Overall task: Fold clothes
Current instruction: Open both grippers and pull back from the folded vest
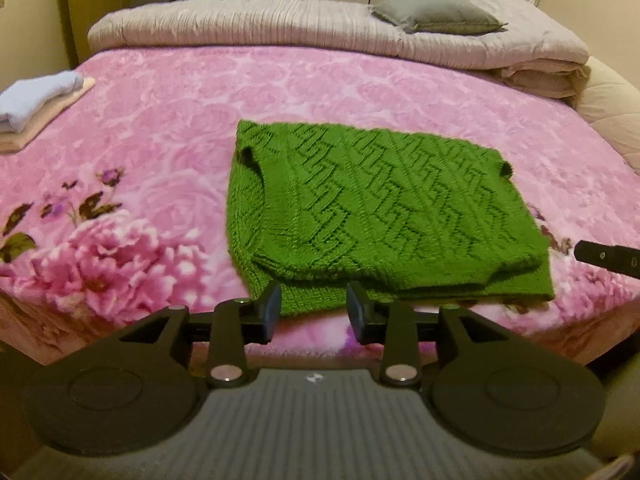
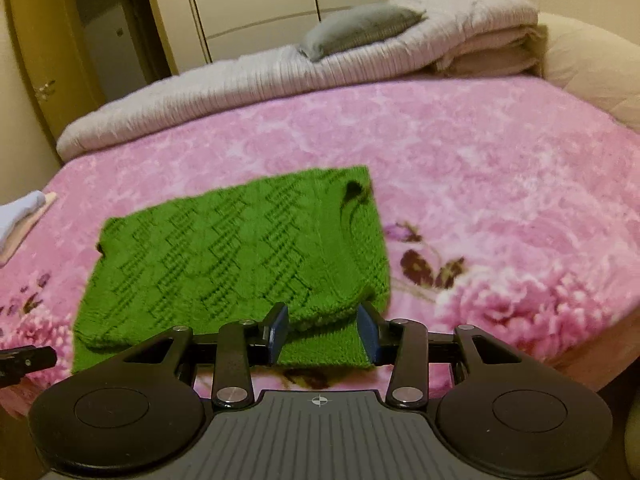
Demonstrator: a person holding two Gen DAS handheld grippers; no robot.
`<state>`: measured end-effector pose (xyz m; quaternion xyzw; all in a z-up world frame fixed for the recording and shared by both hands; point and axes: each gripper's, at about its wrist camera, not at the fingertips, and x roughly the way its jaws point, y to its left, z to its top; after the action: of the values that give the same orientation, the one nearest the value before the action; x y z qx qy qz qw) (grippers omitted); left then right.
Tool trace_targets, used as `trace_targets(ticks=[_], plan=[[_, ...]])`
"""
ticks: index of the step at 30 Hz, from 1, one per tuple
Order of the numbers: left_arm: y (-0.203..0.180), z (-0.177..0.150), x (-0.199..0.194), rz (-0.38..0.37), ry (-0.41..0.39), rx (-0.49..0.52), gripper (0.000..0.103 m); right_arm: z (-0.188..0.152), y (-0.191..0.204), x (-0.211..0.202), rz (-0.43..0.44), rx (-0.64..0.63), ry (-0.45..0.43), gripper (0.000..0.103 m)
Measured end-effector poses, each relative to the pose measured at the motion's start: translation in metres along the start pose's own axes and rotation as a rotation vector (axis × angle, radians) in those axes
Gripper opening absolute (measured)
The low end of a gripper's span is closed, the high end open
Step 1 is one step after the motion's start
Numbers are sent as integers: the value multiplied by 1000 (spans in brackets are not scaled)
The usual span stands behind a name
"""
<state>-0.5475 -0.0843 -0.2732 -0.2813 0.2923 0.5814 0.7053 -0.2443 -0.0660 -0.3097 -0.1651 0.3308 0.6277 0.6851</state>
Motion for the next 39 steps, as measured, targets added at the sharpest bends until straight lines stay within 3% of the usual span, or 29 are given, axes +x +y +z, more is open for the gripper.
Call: trace_targets(ticks=[19,39], plan=[[-10,-19,-40,2,-50,41,38,-17,10,-41,18,4,-13,52],[7,-23,-10,-44,19,-24,39,-19,18,-26,-28,-43,41,53]])
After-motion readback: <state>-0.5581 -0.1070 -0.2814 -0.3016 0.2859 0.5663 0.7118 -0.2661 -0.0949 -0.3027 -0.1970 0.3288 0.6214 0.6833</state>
